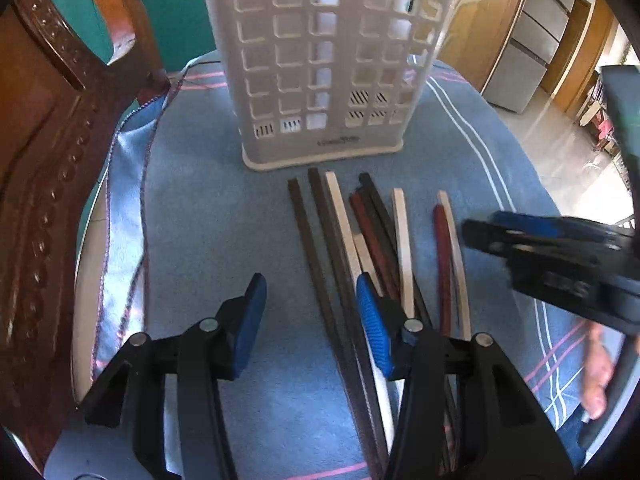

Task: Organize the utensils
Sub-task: 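Lower the right tool to a light wooden chopstick while the left tool lowers to a dark brown one, then close the right tool on the light wooden chopstick while the left tool closes on the dark brown chopstick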

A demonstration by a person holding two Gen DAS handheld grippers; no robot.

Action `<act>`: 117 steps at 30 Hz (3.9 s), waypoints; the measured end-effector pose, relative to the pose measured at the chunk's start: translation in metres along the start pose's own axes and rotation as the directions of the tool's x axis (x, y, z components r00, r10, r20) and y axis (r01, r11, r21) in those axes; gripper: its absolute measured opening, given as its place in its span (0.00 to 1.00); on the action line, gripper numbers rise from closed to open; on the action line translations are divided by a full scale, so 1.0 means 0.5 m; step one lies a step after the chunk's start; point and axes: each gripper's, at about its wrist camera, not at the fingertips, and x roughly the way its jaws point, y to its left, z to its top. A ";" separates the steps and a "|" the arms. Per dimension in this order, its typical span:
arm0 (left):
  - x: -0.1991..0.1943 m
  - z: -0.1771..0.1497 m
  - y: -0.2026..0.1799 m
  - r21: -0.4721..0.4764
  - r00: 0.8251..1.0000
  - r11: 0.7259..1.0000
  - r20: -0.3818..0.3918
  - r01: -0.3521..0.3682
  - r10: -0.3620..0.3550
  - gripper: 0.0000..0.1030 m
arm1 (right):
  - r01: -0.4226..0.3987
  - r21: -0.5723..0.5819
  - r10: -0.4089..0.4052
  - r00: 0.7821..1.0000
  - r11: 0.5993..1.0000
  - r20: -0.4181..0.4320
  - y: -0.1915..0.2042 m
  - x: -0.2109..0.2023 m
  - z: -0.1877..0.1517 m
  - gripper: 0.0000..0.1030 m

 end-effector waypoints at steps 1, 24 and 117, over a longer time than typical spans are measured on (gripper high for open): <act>0.000 0.003 0.007 -0.008 1.000 1.000 -0.002 0.000 0.000 0.47 | 0.009 -0.006 -0.009 1.000 1.000 0.005 0.007 0.009 0.012 0.45; 0.068 0.070 -0.020 -0.026 0.995 0.995 -0.037 -0.092 0.091 0.38 | 0.134 -0.191 -0.118 0.988 0.972 0.096 0.043 0.009 -0.029 0.30; 0.010 0.031 0.047 -0.106 0.997 0.992 -0.046 -0.071 0.066 0.11 | 0.189 -0.271 -0.147 0.975 0.944 0.166 0.067 -0.001 -0.053 0.34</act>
